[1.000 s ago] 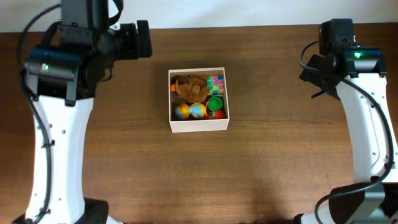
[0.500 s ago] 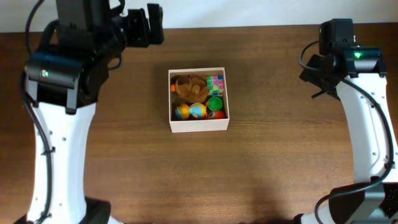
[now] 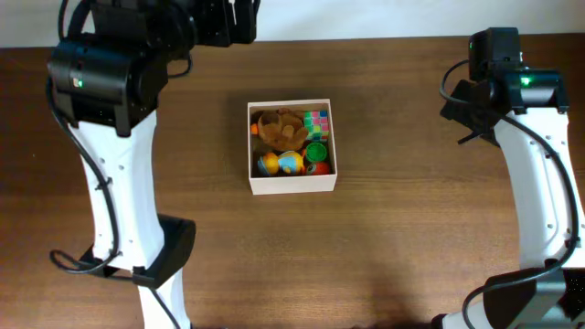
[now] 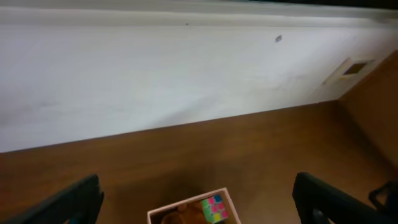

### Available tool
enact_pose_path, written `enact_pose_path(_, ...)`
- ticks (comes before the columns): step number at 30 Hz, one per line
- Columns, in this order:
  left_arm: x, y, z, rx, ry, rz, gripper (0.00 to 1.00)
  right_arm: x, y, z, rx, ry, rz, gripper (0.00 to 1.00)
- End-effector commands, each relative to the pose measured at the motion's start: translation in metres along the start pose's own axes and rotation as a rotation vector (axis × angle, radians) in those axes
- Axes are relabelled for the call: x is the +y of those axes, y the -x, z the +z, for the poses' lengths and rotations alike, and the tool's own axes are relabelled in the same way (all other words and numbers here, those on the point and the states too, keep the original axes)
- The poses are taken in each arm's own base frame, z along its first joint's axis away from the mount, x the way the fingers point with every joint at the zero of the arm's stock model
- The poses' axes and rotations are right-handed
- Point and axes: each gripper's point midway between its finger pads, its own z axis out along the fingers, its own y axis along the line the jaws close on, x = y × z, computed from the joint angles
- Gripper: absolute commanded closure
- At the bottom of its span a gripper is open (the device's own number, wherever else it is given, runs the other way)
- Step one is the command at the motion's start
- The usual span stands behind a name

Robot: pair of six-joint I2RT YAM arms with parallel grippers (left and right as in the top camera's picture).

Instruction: Pack container

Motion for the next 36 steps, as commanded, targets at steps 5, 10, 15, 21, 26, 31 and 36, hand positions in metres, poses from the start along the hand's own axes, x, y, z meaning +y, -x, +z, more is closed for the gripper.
enact_pose_path(5, -0.004, -0.006, -0.002, 0.024, -0.028, 0.005, 0.01, -0.001, 0.000, 0.003, 0.004, -0.006, -0.004, 0.01)
enact_pose_path(10, 0.014, -0.036, -0.004, 0.140, 0.066, -0.013, 0.01, -0.001, 0.000, 0.003, 0.004, -0.006, -0.004, 0.01)
enact_pose_path(15, 0.028, -0.045, -0.008, 0.181, 0.150, -0.012, 0.01, -0.001, 0.000, 0.003, 0.004, -0.006, -0.004, 0.01)
enact_pose_path(21, 0.021, -0.015, -0.023, 0.063, 0.135, 0.000, 0.01, -0.001, 0.000, 0.003, 0.004, -0.006, -0.004, 0.02)
enact_pose_path(26, 0.019, -0.004, -0.034, 0.004, 0.134, 0.006, 0.01, -0.001, 0.000, 0.003, 0.004, -0.006, -0.004, 0.01)
enact_pose_path(31, 0.027, -0.011, -0.043, -0.030, 0.177, 0.008, 0.01, -0.001, 0.000, 0.003, 0.004, -0.006, -0.004, 0.01)
enact_pose_path(36, 0.041, -0.031, -0.050, -0.077, 0.208, 0.003, 0.01, -0.001, 0.000, 0.003, 0.004, -0.006, -0.004, 0.01)
